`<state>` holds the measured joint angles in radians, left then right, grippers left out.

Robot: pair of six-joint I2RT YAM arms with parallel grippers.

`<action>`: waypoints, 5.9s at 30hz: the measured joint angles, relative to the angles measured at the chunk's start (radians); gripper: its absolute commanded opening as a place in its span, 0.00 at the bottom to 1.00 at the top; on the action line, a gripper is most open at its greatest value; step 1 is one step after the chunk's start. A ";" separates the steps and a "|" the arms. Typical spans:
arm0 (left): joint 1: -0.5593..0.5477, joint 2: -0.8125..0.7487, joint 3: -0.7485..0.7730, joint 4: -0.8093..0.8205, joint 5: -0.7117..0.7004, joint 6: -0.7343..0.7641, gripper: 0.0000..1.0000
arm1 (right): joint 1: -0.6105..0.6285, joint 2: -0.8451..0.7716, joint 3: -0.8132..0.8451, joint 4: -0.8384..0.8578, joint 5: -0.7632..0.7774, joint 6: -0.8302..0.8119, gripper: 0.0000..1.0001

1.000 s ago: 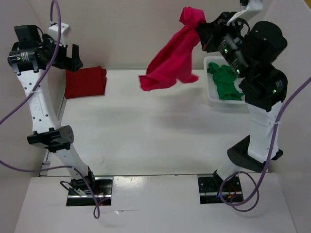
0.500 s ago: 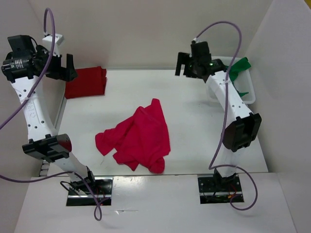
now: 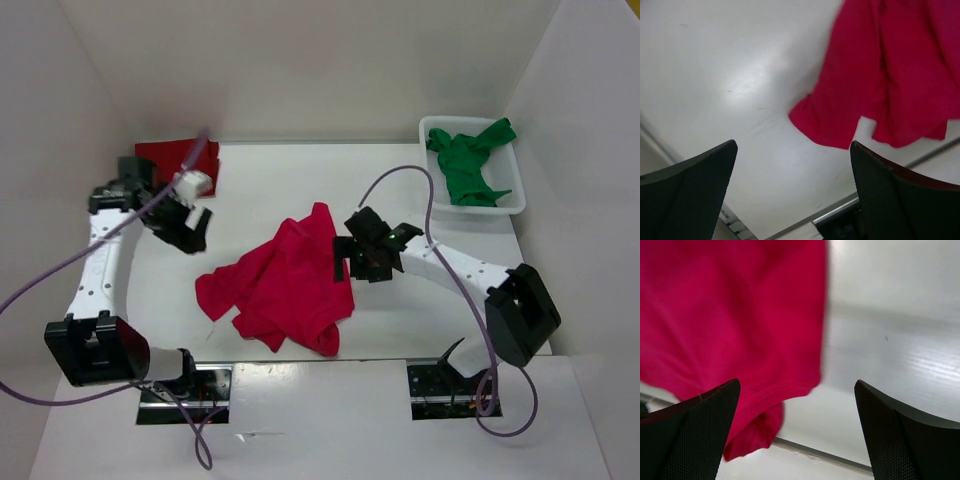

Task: Fold and stack the t-shirts
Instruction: Flatten out the tshirt

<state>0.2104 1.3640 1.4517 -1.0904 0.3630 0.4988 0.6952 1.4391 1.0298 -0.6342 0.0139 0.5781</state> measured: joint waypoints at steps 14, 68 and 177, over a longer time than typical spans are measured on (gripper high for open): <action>-0.558 -0.008 -0.613 0.367 -0.417 0.103 1.00 | 0.013 0.105 -0.110 0.139 -0.017 0.160 0.98; -0.459 0.137 -0.731 0.439 -0.657 0.106 0.00 | -0.241 0.582 0.399 0.017 0.023 -0.006 0.00; 0.015 0.082 -0.754 0.543 -0.591 0.324 0.00 | 0.229 0.076 -0.240 -0.074 0.084 0.629 0.00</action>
<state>0.2253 1.4460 0.6975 -0.5472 -0.2279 0.8230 0.9245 1.5146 0.7902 -0.7082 0.0978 1.2076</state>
